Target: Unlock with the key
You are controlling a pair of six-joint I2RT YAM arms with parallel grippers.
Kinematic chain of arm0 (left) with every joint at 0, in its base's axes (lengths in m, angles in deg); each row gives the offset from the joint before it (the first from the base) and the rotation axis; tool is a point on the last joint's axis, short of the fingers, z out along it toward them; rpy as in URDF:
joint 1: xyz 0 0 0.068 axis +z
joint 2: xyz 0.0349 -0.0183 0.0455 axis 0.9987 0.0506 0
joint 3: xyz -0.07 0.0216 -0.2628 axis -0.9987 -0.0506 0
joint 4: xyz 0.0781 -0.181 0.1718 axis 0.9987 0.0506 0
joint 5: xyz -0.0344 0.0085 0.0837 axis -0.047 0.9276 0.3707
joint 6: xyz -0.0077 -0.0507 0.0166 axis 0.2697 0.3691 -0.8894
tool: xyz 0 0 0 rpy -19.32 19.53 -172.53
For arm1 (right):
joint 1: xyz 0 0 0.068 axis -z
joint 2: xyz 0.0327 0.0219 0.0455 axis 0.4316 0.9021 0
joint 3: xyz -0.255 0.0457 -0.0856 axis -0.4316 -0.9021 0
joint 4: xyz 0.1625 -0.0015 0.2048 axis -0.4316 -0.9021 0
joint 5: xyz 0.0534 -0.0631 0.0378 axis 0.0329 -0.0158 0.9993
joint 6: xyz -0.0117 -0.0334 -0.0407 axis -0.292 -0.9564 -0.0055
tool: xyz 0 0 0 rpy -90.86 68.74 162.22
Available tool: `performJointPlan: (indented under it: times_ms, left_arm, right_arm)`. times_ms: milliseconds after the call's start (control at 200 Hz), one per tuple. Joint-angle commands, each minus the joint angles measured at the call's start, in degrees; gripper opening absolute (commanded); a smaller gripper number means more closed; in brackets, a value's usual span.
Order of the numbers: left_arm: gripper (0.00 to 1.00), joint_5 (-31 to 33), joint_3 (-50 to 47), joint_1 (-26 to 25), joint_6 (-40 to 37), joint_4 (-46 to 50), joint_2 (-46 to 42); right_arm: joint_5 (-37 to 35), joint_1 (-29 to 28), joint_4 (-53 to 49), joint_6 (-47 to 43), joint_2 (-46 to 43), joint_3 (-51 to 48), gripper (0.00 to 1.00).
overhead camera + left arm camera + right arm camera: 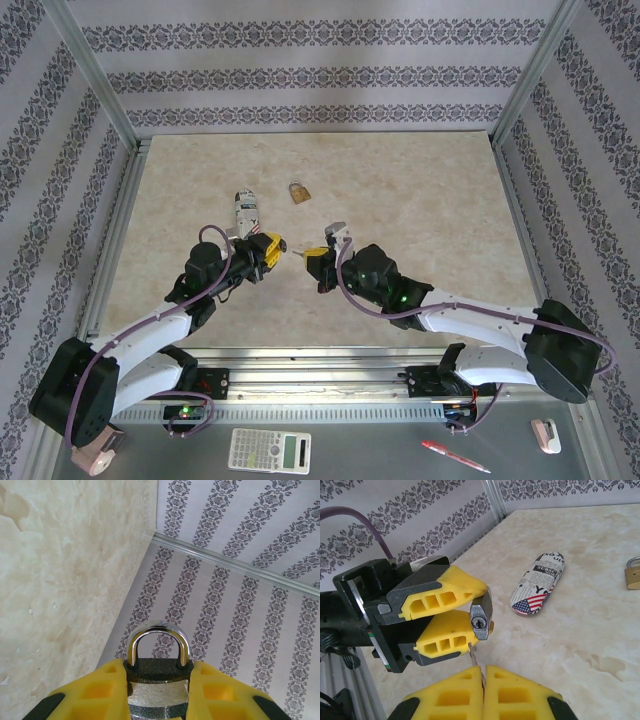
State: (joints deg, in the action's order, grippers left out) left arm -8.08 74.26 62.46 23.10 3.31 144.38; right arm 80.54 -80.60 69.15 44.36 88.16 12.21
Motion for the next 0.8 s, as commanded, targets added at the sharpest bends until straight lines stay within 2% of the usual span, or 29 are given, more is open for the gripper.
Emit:
performJointPlan:
  times_ms: [0, 315, 794]
  left_arm:
    - [0.00, 0.0, 1.1, 0.0, -1.8, 0.4, -0.9]
    - [0.00, -0.3, 1.0, -0.1, -1.9, -0.4, -0.4]
    - [0.00, 0.1, 0.8, -0.1, -2.6, 0.7, -0.9]
  right_arm:
    - [-1.0, -0.7, 3.0, -0.3, 1.4, 2.0, 0.00]
    - [-1.0, -1.0, 3.0, 0.4, 5.9, 4.9, 0.00]
    - [-2.2, -1.3, 0.8, -0.2, 8.0, 6.3, 0.00]
